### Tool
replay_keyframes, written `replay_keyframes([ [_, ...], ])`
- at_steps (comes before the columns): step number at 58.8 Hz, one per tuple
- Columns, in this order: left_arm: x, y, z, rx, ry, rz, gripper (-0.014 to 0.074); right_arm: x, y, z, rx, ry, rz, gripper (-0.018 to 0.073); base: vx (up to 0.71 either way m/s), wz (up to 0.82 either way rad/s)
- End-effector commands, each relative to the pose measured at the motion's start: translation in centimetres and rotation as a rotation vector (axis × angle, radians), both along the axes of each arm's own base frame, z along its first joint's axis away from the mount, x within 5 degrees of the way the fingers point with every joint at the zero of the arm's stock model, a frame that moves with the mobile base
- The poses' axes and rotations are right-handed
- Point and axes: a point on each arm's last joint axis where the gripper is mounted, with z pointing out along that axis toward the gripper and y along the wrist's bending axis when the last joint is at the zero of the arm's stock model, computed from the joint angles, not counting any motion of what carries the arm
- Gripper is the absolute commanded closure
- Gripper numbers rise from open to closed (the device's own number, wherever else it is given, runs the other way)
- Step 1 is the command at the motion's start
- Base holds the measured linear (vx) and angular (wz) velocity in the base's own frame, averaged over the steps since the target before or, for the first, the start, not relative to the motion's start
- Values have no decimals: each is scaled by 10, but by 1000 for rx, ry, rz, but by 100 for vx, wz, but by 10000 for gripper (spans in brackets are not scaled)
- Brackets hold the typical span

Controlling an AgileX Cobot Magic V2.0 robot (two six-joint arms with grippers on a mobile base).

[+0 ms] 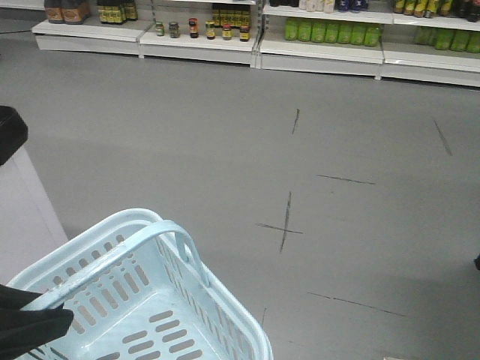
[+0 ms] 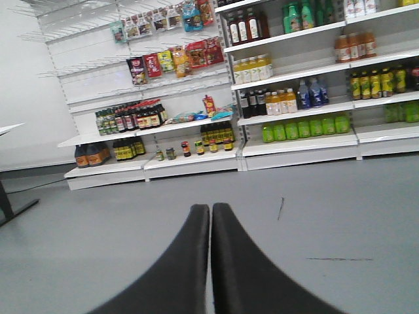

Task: Pick three apples into basket with both arms
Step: 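Drive the base along the aisle carrying the basket in the left gripper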

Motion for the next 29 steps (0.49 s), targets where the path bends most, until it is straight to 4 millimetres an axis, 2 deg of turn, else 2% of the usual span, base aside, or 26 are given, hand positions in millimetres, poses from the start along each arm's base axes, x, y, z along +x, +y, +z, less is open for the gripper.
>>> replay_keyframes([
  [1,2,-3,15,-97,-62,29,602,-1,0,4,-10,-74,-4,565,15,37],
  [16,2,-3,15,-97,-62,29,602,-1,0,4,-10,-74,-4,565,15,31],
  [29,2,-3,15,-97,-62,29,602,-1,0,4,-10,-74,-4,565,15,13],
])
